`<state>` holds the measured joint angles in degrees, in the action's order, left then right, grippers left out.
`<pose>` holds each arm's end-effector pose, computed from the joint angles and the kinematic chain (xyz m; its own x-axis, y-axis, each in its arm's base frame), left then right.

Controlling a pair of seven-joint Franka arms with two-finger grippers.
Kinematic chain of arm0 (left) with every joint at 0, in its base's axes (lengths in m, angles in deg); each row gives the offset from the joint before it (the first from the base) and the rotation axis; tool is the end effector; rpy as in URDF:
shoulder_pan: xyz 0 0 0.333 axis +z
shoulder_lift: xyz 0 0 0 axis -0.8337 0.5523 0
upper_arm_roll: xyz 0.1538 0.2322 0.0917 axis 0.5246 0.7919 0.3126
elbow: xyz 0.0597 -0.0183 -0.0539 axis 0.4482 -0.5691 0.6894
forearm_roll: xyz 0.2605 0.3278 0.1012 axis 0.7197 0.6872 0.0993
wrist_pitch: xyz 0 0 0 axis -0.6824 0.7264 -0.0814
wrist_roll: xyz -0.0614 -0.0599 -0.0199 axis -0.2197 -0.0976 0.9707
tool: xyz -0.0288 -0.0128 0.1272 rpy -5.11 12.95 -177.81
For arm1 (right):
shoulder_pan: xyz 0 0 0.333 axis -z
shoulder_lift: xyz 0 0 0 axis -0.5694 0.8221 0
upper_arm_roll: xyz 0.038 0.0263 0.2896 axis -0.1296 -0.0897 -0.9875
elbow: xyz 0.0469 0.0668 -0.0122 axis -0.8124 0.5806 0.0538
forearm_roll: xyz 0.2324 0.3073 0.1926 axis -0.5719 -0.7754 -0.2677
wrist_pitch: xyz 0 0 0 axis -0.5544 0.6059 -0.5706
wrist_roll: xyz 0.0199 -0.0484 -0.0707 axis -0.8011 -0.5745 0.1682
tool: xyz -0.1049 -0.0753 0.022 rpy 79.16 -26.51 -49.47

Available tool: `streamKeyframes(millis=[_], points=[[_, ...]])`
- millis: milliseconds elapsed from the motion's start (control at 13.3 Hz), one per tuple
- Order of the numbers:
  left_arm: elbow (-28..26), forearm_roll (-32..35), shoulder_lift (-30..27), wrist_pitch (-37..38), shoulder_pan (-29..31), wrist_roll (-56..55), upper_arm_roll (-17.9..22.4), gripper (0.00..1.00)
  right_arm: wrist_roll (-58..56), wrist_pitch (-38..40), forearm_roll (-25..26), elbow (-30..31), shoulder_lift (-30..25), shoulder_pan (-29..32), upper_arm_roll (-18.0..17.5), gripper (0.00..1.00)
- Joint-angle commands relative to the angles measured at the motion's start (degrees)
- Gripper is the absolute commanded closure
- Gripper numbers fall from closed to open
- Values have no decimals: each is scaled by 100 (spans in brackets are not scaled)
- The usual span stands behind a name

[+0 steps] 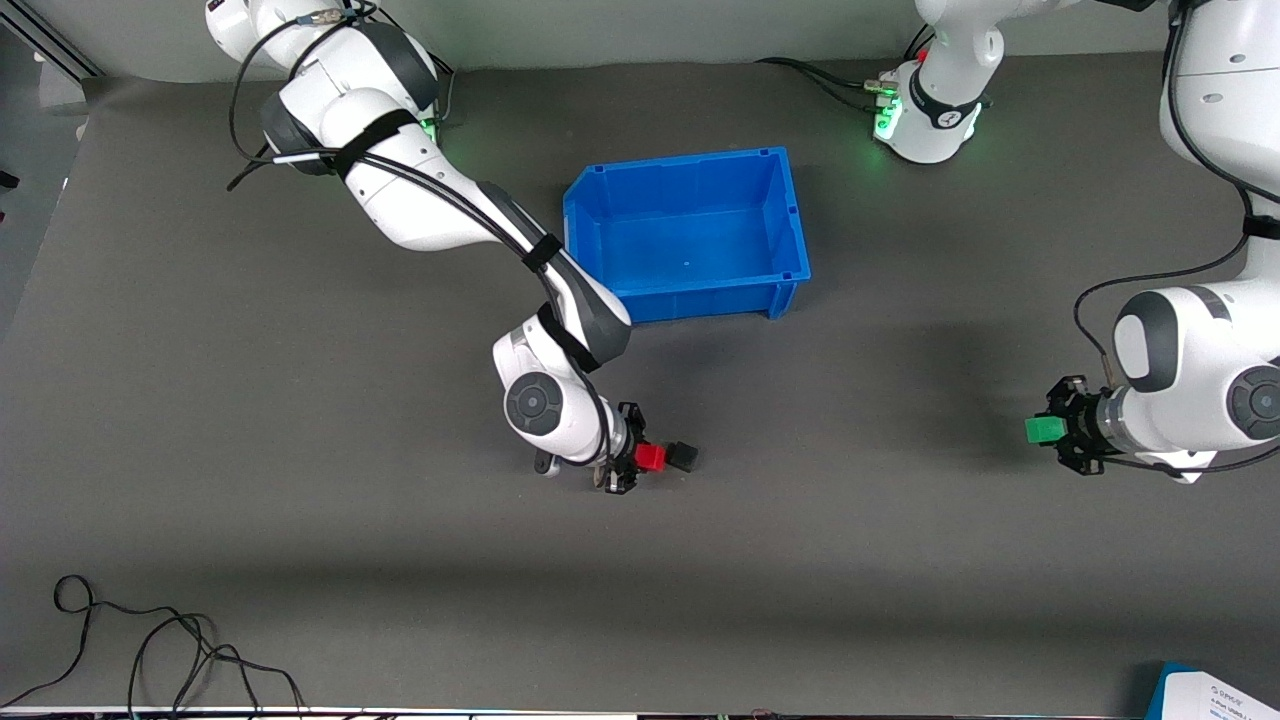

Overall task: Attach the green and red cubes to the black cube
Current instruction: 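Place the red cube beside the black cube while the left gripper grasps green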

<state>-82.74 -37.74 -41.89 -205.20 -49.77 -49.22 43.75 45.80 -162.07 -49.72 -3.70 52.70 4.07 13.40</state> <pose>0.6614 0.0479 0.1941 -0.0623 0.9980 -0.0048 0.9891 0.0611 -0.1337 0.6480 0.4680 0.1169 -0.1798 -0.9485 -0.2606 -0.9836 0.1690 0.0636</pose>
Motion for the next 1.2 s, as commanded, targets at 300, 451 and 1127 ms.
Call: streamKeyframes(millis=[300,451,1127], points=[[506,-10,7,95,-1091,-816,49,100,9,-79,-34,-298,274,-188,77,83],[541,-132,-1,43,-1267,-833,-38,100,-62,-79,-34,-307,274,-188,77,83],[1103,-643,305,-19,-2023,-1343,-355,100,-396,-79,-8,-298,274,-180,121,83]])
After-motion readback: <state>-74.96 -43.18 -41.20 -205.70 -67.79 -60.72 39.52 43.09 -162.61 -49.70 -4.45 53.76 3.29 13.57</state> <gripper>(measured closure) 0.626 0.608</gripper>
